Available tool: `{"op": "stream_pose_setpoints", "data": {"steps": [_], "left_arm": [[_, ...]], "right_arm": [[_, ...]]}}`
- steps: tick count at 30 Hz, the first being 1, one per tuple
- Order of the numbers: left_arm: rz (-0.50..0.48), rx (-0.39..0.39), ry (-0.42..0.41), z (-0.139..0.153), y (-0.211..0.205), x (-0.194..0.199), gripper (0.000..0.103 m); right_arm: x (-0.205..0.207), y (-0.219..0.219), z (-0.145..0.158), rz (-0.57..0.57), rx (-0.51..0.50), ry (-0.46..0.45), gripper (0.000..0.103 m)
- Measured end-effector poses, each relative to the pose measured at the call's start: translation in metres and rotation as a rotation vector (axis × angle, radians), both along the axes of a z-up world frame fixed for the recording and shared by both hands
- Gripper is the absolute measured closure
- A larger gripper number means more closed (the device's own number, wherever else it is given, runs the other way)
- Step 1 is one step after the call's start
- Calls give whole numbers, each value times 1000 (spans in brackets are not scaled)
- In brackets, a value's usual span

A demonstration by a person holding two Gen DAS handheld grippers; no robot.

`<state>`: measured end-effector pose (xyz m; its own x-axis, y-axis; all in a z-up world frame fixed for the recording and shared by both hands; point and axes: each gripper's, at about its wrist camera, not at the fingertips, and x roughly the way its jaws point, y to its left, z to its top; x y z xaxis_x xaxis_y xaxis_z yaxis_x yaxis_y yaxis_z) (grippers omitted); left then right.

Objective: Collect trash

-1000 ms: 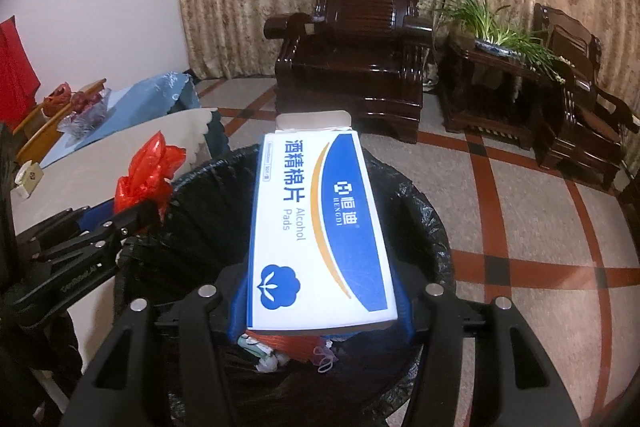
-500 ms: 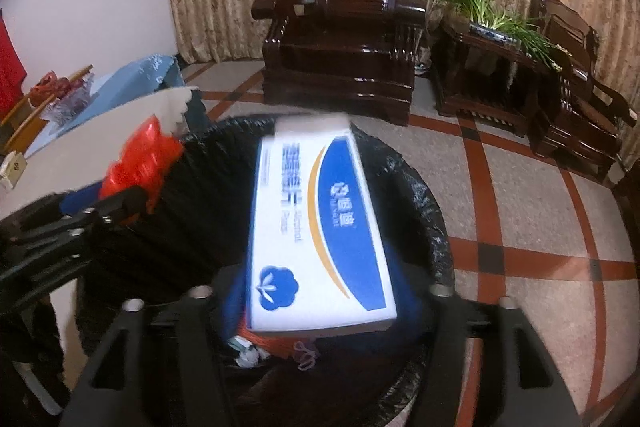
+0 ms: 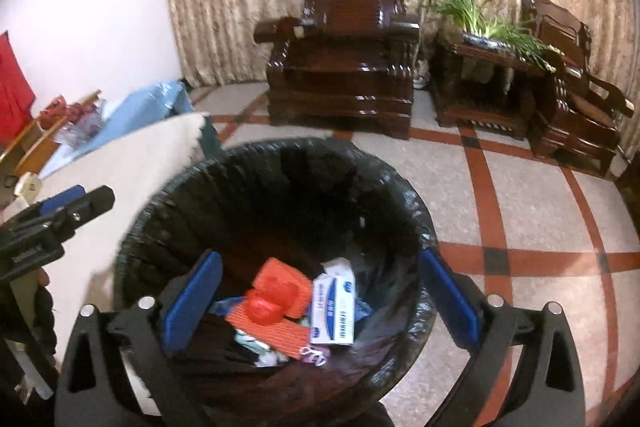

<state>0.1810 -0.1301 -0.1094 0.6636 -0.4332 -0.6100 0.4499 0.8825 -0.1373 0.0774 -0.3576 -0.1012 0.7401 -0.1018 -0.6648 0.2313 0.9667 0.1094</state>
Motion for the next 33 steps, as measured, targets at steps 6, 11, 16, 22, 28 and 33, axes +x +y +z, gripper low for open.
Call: {"op": "stream_pose_setpoints", "data": {"steps": [6, 11, 16, 22, 28, 33], "left_arm": [[62, 4, -35, 29, 30, -32, 8], [102, 8, -49, 46, 50, -54, 8], [134, 22, -65, 61, 67, -76, 7], [148, 26, -88, 72, 79, -100, 7], [161, 24, -128, 86, 87, -119, 7], [172, 21, -151, 96, 94, -132, 7]], "right_arm": [[-15, 30, 34, 75, -12, -59, 6], [-27, 54, 55, 116, -31, -87, 6], [-41, 69, 68, 141, -27, -101, 6], [-53, 83, 80, 163, -19, -114, 6], [-63, 94, 93, 188, -11, -132, 6], [-69, 100, 100, 193, -19, -147, 6]]}}
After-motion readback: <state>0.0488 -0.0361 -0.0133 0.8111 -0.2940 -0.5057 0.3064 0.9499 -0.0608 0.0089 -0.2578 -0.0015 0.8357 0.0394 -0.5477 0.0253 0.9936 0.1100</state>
